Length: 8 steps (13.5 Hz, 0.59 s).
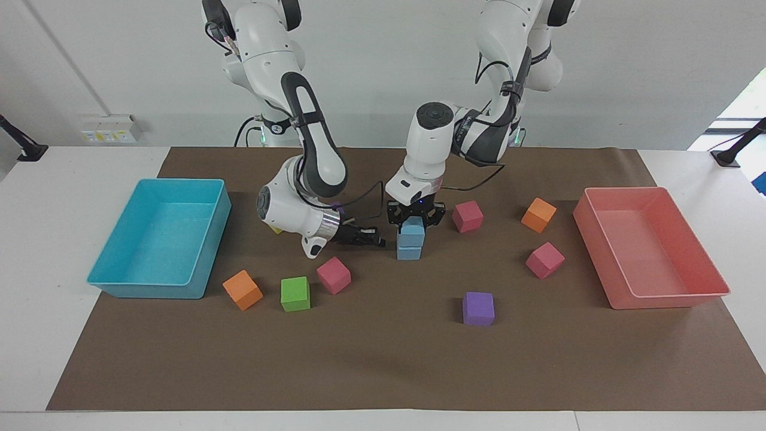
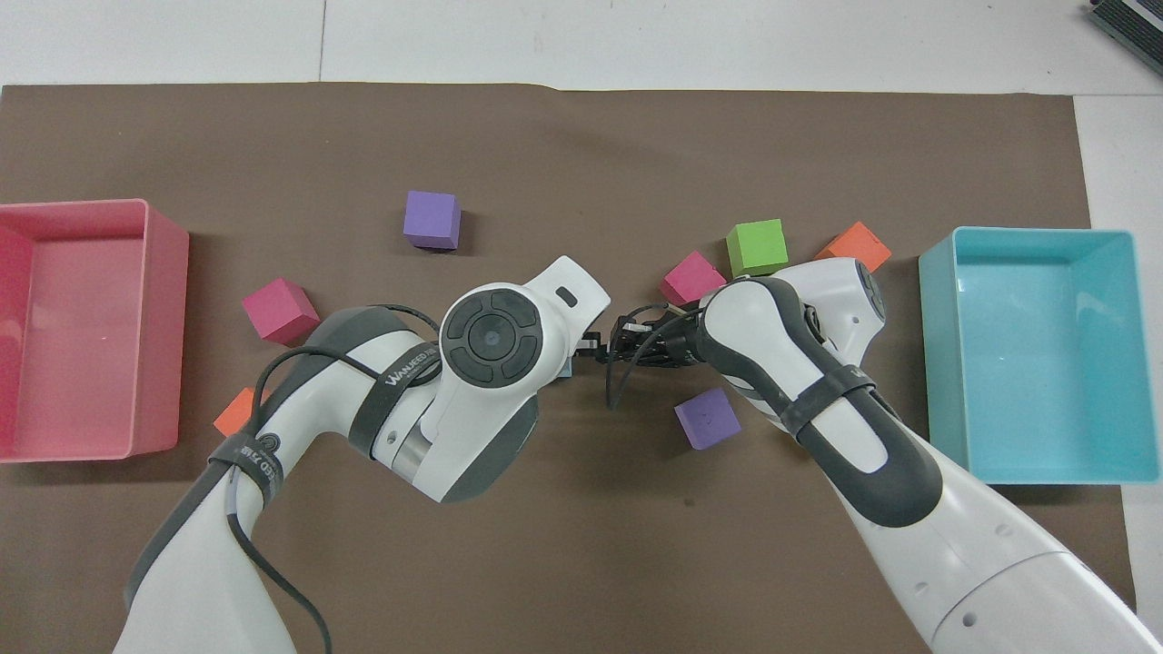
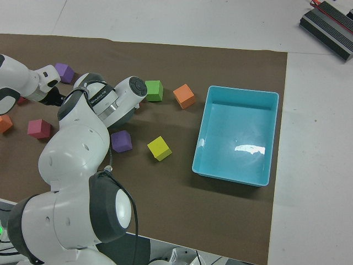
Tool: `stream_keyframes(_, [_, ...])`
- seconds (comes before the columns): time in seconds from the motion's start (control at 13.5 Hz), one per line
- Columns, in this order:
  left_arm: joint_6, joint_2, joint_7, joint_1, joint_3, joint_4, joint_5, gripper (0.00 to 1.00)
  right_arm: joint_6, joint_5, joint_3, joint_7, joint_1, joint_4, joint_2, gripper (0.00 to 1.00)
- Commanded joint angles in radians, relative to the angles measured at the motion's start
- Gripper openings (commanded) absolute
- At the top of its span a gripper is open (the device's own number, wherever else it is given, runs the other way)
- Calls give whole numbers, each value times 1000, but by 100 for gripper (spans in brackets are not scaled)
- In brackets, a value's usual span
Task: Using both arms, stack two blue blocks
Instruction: 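Lower the held cube onto the center light-blue cube and open the left gripper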
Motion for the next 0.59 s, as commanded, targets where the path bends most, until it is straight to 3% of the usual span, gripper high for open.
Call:
stream_keyframes(0.0, [40, -11, 25, 12, -6, -24, -18, 0, -14, 41, 6, -53, -14, -18, -12, 0])
stream_keyframes(0.52, [44, 0, 23, 12, -4, -30, -18, 0, -14, 41, 6, -53, -14, -18, -12, 0])
